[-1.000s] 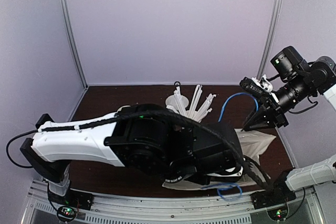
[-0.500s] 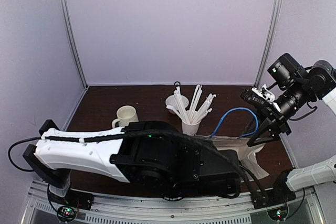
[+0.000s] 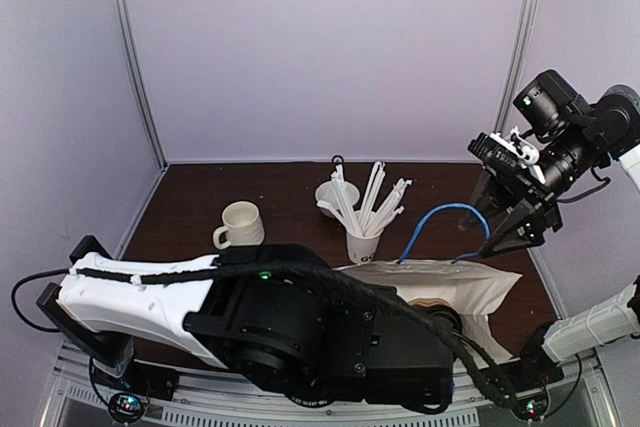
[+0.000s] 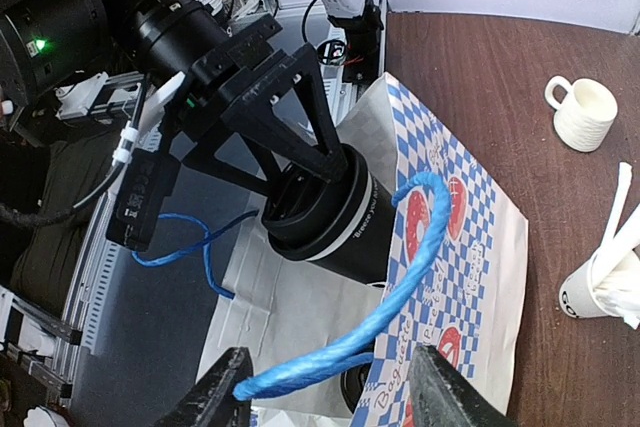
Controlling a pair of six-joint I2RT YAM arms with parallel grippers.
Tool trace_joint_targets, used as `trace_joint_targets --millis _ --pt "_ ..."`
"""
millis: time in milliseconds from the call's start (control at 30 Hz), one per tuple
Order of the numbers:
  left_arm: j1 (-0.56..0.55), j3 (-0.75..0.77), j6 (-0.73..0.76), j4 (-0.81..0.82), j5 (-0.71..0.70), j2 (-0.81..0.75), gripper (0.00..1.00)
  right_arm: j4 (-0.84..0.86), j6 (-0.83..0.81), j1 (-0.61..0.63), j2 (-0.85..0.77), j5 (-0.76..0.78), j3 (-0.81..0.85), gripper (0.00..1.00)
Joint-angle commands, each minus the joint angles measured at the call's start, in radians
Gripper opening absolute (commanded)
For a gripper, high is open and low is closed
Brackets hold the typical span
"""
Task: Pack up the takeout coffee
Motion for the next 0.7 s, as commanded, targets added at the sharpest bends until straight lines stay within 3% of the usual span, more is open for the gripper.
trace_joint_targets --millis 0,133,333,500,667 --pt "-0.01 0.015 -0.075 -0.059 0.025 0.033 0.65 -0.081 -0.061 -0.017 0.021 -0.019 0.064 0.6" --pt "-0.012 0.016 -0.071 -0.064 0.064 0.036 0.64 -0.172 -0.116 -0.023 0.035 -0.054 0.176 0.66" --pt "-0.035 0.054 -0.078 -0.074 0.124 0.042 0.64 -0.125 -0.086 -0.04 0.032 0.016 0.253 0.68" --pt "-0.046 0.042 -0.131 -0.062 0.122 0.044 0.64 -0.007 -0.021 -0.046 0.001 0.083 0.167 0.67" --pt "-0.046 -0.003 -0.148 -0.05 0.01 0.047 0.64 0.183 0.089 -0.046 -0.062 0.23 -0.023 0.66"
